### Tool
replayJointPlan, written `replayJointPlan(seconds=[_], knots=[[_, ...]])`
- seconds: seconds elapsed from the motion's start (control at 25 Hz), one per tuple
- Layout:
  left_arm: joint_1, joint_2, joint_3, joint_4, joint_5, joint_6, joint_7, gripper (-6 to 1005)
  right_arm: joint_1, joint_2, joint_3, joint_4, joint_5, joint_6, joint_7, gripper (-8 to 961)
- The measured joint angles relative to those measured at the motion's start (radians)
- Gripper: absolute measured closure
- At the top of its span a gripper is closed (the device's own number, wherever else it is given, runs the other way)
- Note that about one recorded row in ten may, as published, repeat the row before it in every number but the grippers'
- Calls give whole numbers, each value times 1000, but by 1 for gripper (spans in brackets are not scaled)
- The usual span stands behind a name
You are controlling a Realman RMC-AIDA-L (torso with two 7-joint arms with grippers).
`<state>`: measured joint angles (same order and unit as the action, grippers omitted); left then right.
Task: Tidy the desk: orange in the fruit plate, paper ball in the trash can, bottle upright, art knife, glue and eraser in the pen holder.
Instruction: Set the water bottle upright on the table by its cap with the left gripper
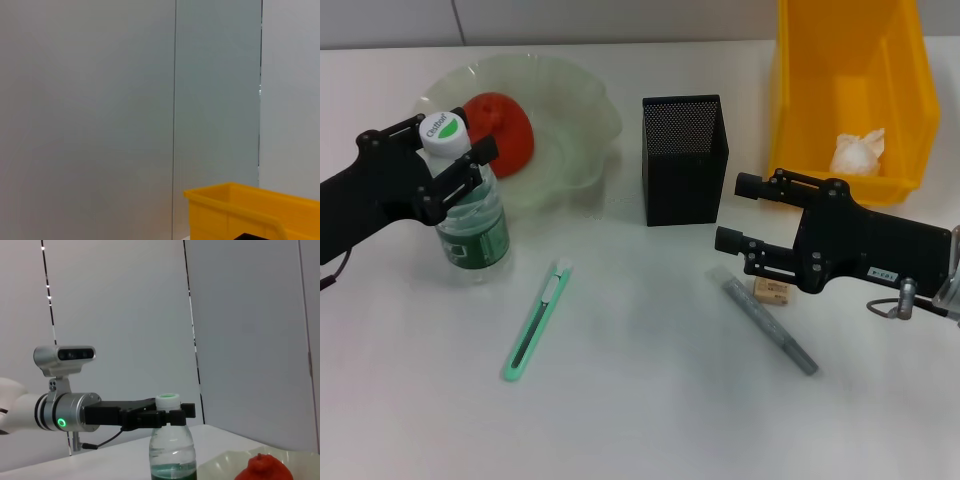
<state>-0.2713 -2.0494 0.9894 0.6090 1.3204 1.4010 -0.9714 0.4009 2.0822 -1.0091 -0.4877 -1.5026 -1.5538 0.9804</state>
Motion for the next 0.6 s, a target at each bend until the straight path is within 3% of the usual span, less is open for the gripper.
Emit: replayJointPlan(seconds=[0.32, 0.52, 0.6], knots=[[1, 2, 0, 0, 0, -3, -15, 508, 1, 2, -2, 0, 2, -1, 2, 266], [3, 2, 0, 0, 0, -4, -16, 313, 2, 2, -2, 0, 2, -2, 4, 266], [3, 2, 0, 1, 0, -2, -16, 310, 2, 3, -2, 4, 2, -2, 5, 266]])
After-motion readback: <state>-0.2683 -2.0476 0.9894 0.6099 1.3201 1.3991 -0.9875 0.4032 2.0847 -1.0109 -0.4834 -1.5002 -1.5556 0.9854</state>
